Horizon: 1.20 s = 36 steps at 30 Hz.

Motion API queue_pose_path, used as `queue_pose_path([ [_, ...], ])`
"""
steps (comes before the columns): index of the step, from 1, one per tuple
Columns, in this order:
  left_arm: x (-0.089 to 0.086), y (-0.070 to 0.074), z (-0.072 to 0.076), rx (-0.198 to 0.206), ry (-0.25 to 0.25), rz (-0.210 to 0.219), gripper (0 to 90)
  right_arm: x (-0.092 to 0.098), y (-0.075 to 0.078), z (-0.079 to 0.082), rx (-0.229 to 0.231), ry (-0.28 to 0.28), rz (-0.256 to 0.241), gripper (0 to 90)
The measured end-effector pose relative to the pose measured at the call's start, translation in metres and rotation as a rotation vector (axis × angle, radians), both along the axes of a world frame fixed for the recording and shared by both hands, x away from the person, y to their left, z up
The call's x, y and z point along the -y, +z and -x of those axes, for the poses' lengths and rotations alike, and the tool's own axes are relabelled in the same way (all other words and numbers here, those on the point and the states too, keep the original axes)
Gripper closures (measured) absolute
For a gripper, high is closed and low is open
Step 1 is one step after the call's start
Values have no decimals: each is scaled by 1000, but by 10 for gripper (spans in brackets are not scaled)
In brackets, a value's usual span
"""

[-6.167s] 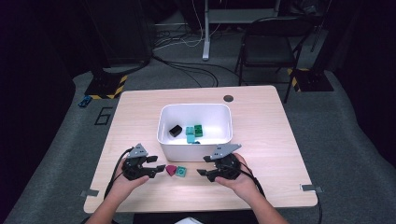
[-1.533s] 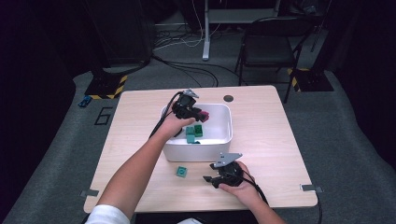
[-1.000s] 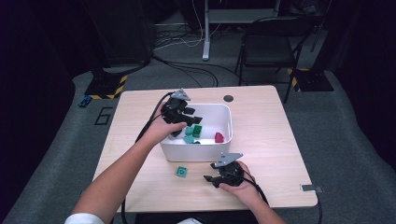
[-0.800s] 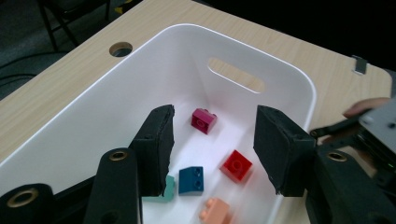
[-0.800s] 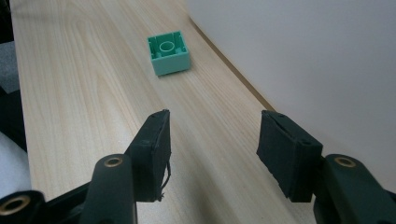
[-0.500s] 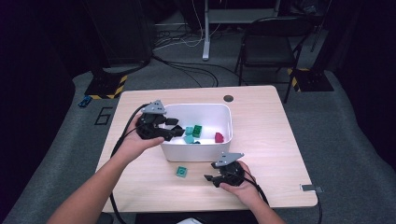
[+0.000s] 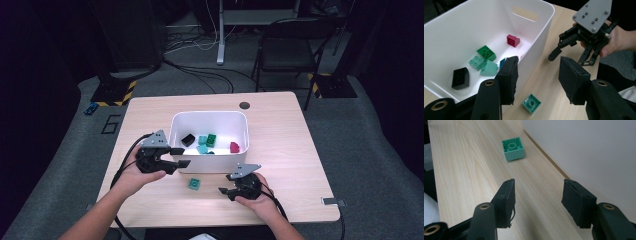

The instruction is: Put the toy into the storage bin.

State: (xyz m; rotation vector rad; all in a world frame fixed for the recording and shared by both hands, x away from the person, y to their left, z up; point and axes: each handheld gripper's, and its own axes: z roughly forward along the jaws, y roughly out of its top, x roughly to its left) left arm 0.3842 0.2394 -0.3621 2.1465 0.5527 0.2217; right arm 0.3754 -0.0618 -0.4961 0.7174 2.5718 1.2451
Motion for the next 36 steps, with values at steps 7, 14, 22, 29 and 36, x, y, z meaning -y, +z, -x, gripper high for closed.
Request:
queue_pose_path([
  [7,2,-20,7,-17,-5,-14,493,0,-1,0,-5,-6,1,434],
  [14,1,-46,9,-35,-32,-20,483,0,-1,0,-8,-10,-1,434],
  [22,1,-77,8,-64,-17,-39,470,0,-1,0,-2,-7,0,434],
  [29,3,-95,4,-73,-6,-61,458,-1,-1,1,-2,-6,1,434],
  [36,6,-113,0,-104,3,-79,449,0,0,1,1,-10,-1,434],
])
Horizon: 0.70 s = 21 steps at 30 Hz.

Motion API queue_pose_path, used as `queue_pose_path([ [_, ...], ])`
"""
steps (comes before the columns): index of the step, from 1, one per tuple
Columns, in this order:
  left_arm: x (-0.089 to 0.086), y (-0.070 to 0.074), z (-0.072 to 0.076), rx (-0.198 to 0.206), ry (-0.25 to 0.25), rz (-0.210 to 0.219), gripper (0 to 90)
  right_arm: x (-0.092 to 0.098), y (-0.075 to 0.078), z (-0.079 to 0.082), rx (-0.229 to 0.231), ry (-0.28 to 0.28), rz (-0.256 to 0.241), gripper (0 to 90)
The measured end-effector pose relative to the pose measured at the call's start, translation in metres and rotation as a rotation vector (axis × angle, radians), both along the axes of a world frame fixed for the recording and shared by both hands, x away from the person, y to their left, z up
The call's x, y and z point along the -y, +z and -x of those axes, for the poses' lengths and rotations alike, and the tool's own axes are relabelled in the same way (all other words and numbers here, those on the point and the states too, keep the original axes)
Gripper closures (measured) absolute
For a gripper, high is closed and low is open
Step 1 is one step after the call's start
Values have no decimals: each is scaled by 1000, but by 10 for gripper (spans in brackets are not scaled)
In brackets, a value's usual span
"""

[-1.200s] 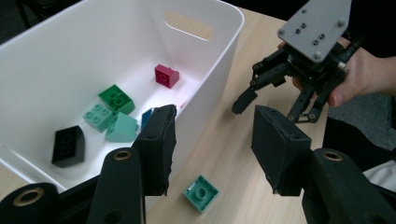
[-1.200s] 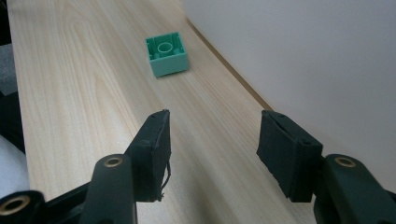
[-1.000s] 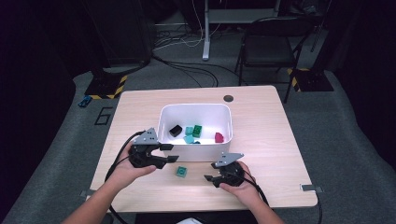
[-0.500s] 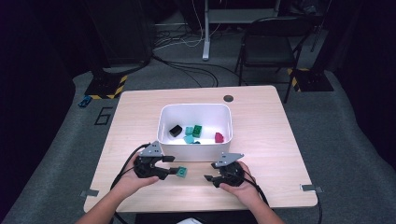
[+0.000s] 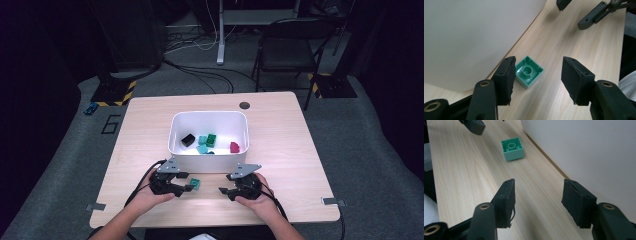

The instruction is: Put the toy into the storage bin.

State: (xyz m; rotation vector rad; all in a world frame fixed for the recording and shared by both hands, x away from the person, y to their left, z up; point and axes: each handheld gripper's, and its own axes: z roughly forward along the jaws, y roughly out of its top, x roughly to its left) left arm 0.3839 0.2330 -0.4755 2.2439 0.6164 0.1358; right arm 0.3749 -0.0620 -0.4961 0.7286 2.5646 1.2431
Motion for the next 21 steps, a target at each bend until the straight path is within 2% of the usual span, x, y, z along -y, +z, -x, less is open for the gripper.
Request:
queue_pose_path([
  [4,2,-11,-2,-9,4,-5,450,0,0,0,0,1,0,433],
  [8,5,-19,-4,-14,7,-37,448,0,0,1,-6,-2,-2,433],
  [17,14,-25,-8,-22,-11,-73,419,0,0,0,2,0,-3,434],
  [21,20,-28,-10,-25,-12,-73,417,0,0,1,-3,-3,-4,433],
])
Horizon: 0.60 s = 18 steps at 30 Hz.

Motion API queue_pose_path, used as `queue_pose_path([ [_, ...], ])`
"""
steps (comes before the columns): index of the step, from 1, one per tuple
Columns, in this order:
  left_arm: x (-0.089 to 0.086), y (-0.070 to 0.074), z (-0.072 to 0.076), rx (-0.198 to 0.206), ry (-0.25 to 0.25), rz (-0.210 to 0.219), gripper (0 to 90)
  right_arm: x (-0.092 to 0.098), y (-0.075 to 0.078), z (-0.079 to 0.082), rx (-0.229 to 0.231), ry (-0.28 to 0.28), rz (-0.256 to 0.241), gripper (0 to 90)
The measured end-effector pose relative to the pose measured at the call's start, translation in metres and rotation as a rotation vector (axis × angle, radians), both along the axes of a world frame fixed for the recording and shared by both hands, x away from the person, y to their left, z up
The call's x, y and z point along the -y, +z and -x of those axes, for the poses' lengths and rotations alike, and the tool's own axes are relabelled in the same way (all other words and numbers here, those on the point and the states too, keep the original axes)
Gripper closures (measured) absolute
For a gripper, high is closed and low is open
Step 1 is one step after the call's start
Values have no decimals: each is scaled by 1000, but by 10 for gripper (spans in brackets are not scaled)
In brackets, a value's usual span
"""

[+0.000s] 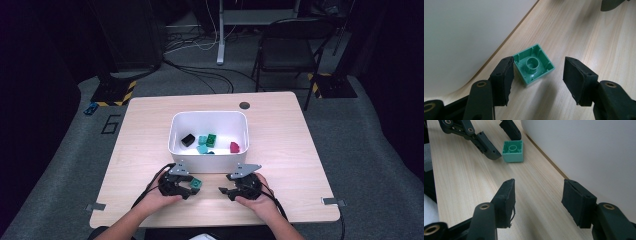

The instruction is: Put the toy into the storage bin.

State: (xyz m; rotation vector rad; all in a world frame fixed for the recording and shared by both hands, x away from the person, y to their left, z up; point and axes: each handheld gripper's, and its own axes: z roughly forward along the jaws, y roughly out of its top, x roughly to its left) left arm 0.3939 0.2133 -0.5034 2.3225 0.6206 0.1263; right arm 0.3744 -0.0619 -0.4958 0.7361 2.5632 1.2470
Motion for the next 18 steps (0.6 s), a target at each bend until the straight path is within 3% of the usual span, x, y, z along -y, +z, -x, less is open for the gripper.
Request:
queue_pose_path([
  [5,7,-2,-1,11,-1,-13,424,0,0,0,1,-4,1,433],
  [13,14,-5,-1,14,-15,-25,552,1,0,0,-2,-7,-1,432],
  [18,14,-4,0,19,-19,-37,584,1,0,0,0,-7,2,433],
])
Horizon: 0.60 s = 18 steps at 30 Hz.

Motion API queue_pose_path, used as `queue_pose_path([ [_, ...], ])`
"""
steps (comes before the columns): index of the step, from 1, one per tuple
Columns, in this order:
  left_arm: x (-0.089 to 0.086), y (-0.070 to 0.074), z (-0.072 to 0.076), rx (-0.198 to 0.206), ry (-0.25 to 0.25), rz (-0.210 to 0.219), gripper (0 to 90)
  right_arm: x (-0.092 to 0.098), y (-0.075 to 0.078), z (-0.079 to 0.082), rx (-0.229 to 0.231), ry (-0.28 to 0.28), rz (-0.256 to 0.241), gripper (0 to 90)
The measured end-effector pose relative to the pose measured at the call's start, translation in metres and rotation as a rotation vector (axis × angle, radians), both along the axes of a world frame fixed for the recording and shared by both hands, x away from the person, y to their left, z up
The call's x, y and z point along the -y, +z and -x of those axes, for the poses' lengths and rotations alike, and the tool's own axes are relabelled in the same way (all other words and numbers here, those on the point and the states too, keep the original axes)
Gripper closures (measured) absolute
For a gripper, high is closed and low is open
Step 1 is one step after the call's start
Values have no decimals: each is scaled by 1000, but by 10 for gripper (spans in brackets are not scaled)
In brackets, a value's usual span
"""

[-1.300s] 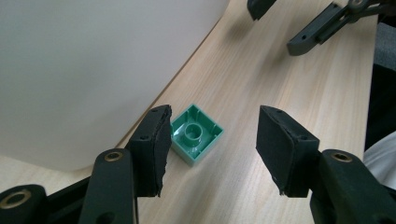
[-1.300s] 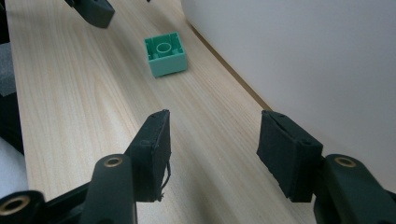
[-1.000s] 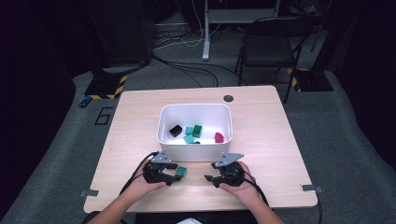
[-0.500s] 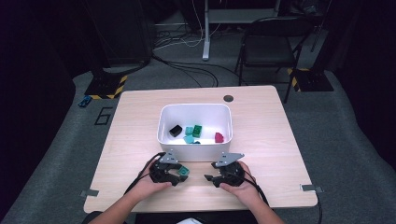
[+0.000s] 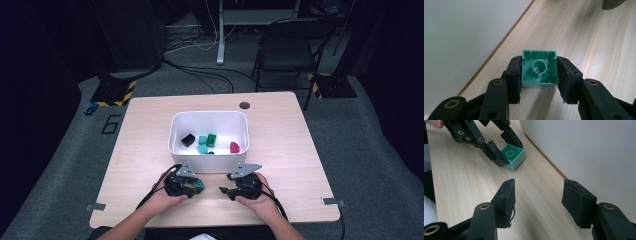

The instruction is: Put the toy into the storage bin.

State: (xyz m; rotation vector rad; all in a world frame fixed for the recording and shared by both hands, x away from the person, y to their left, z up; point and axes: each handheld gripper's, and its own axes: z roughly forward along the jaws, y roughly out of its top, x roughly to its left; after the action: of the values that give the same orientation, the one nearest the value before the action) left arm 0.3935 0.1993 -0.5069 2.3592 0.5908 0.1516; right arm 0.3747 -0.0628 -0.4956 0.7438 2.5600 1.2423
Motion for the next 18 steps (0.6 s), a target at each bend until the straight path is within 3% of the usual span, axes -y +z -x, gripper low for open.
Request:
queue_pose_path([
  [4,-1,4,3,-12,-16,11,586,0,0,0,2,-2,-4,433],
  [11,-4,16,7,5,-6,36,586,0,0,0,3,0,0,433],
  [18,-10,44,9,10,0,66,586,0,-1,0,0,3,3,433],
])
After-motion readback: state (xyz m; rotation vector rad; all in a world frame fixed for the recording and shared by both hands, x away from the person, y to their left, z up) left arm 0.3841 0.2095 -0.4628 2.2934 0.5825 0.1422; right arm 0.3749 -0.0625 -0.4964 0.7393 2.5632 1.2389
